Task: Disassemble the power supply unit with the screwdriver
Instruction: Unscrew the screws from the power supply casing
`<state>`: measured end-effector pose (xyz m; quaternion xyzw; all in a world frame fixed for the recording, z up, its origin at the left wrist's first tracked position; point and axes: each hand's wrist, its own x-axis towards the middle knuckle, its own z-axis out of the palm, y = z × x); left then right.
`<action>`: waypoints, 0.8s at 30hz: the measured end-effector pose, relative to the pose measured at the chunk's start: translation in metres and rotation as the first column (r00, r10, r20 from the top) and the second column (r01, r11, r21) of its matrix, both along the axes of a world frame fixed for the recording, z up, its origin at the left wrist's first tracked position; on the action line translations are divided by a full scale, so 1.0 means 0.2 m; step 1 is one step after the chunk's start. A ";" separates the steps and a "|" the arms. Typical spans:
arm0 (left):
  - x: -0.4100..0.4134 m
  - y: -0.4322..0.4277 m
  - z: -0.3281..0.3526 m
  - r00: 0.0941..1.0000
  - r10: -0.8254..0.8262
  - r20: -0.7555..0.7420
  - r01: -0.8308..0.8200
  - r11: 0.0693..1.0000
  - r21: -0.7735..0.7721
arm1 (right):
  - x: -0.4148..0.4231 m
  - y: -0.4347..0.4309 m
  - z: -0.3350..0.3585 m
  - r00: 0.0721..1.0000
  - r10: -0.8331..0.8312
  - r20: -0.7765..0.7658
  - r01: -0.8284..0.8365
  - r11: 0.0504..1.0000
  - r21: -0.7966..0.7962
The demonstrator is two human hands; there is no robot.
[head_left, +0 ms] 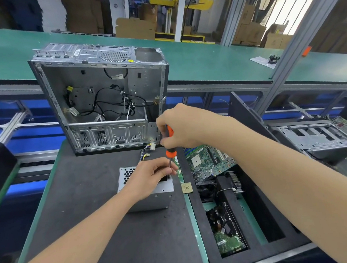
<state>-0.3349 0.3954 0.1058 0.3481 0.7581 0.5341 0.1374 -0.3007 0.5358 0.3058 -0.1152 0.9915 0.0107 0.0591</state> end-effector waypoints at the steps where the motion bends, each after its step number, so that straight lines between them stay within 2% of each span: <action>1: 0.00 0.00 0.00 1.000 0.001 -0.002 -0.001 1.000 -0.002 | 0.00 0.01 0.02 0.998 0.045 0.035 -0.044 0.999 -0.020; 5: 0.00 0.00 0.01 1.000 -0.005 -0.018 0.006 1.000 0.004 | 0.01 0.02 0.04 0.981 0.138 0.139 -0.132 0.990 -0.049; 9: 0.00 -0.01 0.00 0.998 0.006 -0.066 -0.007 1.000 -0.021 | 0.03 0.01 0.02 0.986 0.147 0.077 -0.142 0.988 -0.068; 11: 0.00 0.00 0.00 0.998 0.016 -0.062 -0.017 1.000 -0.019 | 0.05 0.00 0.00 0.996 0.085 -0.013 -0.085 0.995 -0.042; 12: 0.00 0.00 0.00 0.998 0.017 -0.058 -0.018 1.000 -0.018 | 0.05 -0.01 -0.01 0.995 0.048 -0.084 -0.046 0.999 0.021; 15: 0.00 0.00 0.00 0.999 0.008 -0.048 -0.009 1.000 -0.015 | 0.06 -0.05 -0.05 0.941 -0.029 -0.336 0.085 0.984 0.154; 17: 0.00 -0.01 0.00 0.999 0.007 -0.053 -0.008 1.000 -0.016 | 0.05 -0.07 -0.06 0.917 -0.100 -0.387 0.171 0.973 0.153; 20: 0.01 0.00 0.00 0.999 -0.004 -0.039 0.004 1.000 -0.003 | 0.01 -0.05 -0.07 0.965 -0.160 -0.207 0.182 0.979 0.089; 24: 0.00 0.00 -0.01 1.000 -0.013 -0.017 0.013 1.000 0.013 | 0.00 0.01 -0.02 1.000 -0.015 -0.018 0.015 0.999 -0.040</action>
